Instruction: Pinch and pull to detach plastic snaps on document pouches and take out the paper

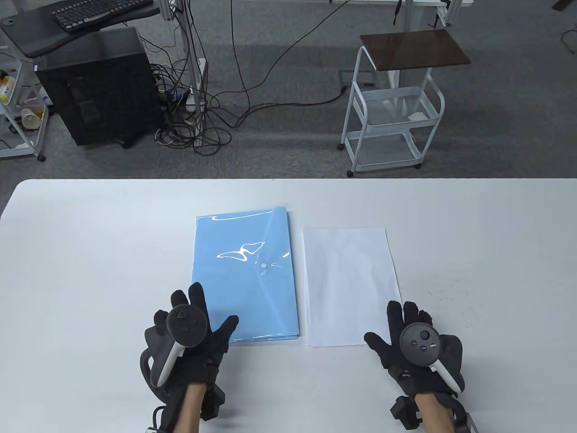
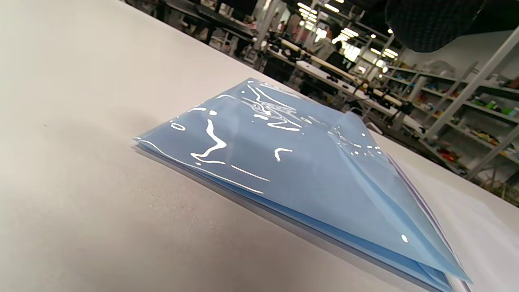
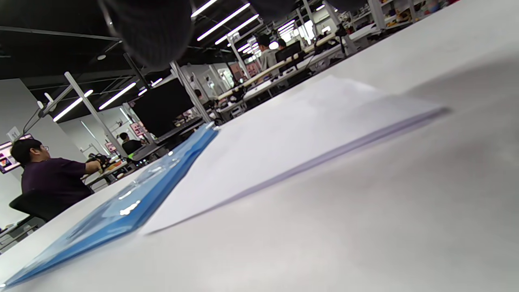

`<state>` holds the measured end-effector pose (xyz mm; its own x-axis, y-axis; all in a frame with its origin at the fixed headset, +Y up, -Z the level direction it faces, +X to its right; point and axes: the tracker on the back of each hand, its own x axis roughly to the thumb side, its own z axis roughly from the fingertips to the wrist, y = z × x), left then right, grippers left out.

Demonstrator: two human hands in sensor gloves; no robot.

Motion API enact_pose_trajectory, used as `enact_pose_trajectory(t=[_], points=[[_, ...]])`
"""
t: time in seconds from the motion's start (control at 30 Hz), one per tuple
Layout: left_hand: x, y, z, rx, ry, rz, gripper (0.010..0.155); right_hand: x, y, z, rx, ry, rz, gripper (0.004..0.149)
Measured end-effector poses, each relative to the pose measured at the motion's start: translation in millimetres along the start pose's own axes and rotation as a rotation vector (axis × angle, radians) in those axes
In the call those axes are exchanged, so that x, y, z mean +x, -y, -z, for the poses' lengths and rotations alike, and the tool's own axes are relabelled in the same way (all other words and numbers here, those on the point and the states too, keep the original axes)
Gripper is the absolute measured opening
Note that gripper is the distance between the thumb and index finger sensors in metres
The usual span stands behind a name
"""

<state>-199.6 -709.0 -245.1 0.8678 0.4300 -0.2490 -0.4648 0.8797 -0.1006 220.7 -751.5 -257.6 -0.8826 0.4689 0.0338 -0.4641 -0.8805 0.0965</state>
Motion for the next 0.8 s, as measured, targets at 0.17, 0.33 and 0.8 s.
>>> enact_pose_trajectory(t=[0.17, 0.33, 0.8], points=[[9.5, 13.2, -8.7, -0.001, 0.063, 0.079, 0.095, -2.3, -2.1, -1.1, 0.005, -0.014, -0.033, 0.09], [9.1, 18.7, -12.5, 0.003, 0.075, 0.101, 0.092, -4.3, -2.2, -2.4, -0.003, -0.023, -0.097, 0.09], [-6.9, 27.6, -3.4, -0.013, 0.001, 0.095, 0.09, -3.4, -10.0, -1.5, 0.032, -0.041, -0.12, 0.09]])
